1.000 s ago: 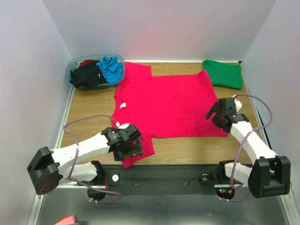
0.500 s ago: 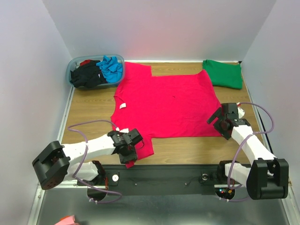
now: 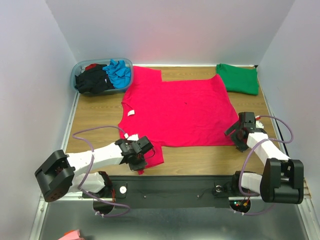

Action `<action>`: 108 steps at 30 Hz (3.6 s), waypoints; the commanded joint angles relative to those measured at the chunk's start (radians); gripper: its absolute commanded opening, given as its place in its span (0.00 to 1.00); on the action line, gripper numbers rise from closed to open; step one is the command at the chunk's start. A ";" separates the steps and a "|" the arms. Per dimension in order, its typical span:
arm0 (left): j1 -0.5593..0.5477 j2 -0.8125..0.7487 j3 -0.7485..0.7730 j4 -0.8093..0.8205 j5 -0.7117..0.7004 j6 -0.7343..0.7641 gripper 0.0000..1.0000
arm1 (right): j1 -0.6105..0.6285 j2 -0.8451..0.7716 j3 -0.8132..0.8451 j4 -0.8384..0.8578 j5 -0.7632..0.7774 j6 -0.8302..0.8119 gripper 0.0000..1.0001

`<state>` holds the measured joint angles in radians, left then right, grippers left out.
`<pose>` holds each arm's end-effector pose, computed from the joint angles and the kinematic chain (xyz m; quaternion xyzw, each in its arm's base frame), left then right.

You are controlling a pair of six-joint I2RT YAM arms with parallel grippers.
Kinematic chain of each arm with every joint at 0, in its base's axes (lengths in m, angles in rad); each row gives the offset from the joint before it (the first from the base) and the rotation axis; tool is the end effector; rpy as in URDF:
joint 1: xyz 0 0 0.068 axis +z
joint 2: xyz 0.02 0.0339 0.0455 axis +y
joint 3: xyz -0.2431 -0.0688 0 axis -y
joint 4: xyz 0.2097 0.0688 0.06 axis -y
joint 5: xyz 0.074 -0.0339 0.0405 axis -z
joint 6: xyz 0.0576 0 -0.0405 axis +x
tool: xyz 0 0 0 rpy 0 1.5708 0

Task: Fold and stack the t-shirts
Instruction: Flatten the tshirt out, then fold the tshirt

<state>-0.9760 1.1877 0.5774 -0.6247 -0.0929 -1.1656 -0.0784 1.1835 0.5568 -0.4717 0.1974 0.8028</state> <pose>0.1045 -0.1450 0.1439 -0.1010 0.9797 -0.1245 0.1202 0.1911 -0.0263 0.1480 0.4335 0.8653 -0.0071 0.2517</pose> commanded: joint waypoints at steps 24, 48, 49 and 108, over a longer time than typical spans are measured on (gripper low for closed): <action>0.014 -0.027 0.215 -0.023 -0.186 0.141 0.00 | -0.008 0.028 0.023 0.177 -0.114 -0.079 0.00; 0.358 0.206 0.525 0.218 -0.240 0.540 0.00 | -0.008 0.241 0.357 0.176 -0.121 -0.142 0.00; 0.367 0.216 0.535 0.229 -0.237 0.555 0.00 | -0.008 0.251 0.368 0.174 -0.122 -0.143 0.00; 0.580 0.434 0.205 0.569 0.104 0.525 0.82 | 0.074 0.427 0.275 0.168 -0.179 -0.157 1.00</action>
<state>-0.3912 1.7210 0.9596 0.0196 0.0013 -0.5415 -0.0025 1.6943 0.9798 -0.2260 -0.0139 0.5549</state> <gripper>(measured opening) 0.822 0.996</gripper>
